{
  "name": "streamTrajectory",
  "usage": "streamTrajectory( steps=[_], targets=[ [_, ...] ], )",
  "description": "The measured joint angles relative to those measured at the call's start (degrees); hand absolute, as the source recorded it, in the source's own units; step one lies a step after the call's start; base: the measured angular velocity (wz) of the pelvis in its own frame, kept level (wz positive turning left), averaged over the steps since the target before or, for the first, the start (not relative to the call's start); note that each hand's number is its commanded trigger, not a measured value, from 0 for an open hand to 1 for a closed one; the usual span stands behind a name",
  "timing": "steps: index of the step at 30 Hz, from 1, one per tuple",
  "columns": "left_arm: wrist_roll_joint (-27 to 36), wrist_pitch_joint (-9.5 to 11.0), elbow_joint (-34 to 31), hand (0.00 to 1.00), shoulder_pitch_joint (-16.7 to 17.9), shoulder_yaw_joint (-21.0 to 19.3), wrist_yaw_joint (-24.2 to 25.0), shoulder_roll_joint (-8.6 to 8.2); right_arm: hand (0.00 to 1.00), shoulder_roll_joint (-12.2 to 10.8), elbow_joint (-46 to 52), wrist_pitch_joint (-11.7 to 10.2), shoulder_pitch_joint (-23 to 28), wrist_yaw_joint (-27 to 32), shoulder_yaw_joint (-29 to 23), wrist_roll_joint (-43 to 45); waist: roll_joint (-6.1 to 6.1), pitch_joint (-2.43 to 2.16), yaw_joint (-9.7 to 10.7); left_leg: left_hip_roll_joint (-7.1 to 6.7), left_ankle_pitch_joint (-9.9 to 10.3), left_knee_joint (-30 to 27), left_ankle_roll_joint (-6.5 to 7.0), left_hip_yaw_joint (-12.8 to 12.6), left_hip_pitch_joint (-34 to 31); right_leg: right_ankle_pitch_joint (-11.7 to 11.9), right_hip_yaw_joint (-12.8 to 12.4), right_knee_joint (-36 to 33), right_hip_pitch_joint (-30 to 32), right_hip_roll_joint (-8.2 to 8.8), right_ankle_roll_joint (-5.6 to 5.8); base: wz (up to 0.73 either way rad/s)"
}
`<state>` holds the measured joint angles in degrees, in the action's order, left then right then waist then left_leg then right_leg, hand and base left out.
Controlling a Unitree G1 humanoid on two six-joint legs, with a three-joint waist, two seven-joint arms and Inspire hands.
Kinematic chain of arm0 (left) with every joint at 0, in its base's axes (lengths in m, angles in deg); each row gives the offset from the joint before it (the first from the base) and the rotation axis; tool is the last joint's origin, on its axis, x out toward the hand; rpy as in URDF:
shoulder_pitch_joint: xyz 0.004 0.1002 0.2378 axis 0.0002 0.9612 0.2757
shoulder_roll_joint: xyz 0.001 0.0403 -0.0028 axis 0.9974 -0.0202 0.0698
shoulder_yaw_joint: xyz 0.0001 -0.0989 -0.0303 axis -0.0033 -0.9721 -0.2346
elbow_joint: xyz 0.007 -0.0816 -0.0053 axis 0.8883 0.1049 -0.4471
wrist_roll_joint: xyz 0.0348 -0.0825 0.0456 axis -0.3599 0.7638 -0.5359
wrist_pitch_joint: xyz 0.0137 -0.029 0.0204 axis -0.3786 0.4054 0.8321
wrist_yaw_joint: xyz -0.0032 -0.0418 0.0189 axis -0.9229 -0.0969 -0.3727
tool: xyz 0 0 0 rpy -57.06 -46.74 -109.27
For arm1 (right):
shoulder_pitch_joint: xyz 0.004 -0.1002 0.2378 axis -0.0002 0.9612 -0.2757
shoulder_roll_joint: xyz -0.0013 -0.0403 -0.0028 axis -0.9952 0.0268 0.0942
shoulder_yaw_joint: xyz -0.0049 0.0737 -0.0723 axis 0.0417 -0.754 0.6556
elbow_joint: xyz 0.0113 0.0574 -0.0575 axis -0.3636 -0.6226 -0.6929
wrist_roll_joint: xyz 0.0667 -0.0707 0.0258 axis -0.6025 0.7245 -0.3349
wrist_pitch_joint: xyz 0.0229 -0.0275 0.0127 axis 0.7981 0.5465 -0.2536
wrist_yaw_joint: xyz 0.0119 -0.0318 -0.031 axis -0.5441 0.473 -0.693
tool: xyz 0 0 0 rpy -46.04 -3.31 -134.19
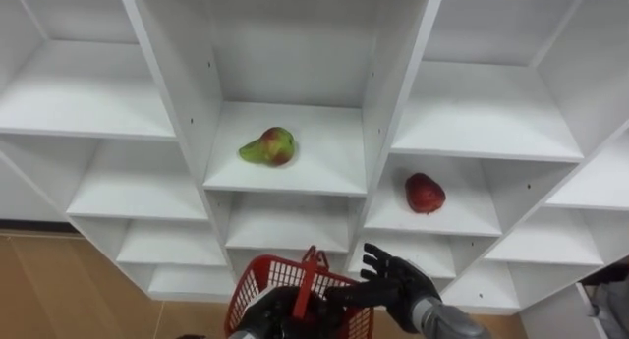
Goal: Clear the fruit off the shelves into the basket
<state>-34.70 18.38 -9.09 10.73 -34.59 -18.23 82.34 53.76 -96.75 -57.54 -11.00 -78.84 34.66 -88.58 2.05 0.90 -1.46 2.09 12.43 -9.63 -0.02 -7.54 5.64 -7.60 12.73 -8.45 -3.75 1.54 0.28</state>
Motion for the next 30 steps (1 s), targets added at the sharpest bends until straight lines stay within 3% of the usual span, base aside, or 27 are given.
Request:
streamTrajectory(
  steps=[13, 18, 30],
  targets=[
    [0.4, 0.1, 0.3, 1.00, 0.0, -0.8, 0.4, -0.01, 0.00, 0.0, 4.7, -0.1, -0.3, -0.2, 0.4, 0.1, 0.09, -0.04, -0.3, 0.00, 0.0, 0.0, 0.00, 0.0, 0.1, -0.1, 0.1, 0.0, -0.1, 0.00, 0.00, 0.00],
    [0.4, 0.1, 0.3, 1.00, 0.0, -1.5, 0.5, 0.12, 0.00, 0.0, 7.5, -1.1, -0.2, -0.3, 0.5, 0.2, 0.00, -0.07, -0.3, 0.00, 0.0, -0.1, 0.00, 0.0, 0.0, -0.1, 0.3, -0.1, -0.1, 0.06, 0.00, 0.00],
    [0.5, 0.7, 2.8, 1.00, 0.5, -7.0, 0.4, 0.78, 0.00, 2.0, 13.3, -1.5, 1.1, -1.0, 0.4, 3.8, -0.34, -0.24, -0.2, 0.13, 0.0, -0.2, 0.00, 0.0, 0.2, -0.1, 0.4, -0.2, -0.3, 0.02, -0.02, 0.00]
  ],
)
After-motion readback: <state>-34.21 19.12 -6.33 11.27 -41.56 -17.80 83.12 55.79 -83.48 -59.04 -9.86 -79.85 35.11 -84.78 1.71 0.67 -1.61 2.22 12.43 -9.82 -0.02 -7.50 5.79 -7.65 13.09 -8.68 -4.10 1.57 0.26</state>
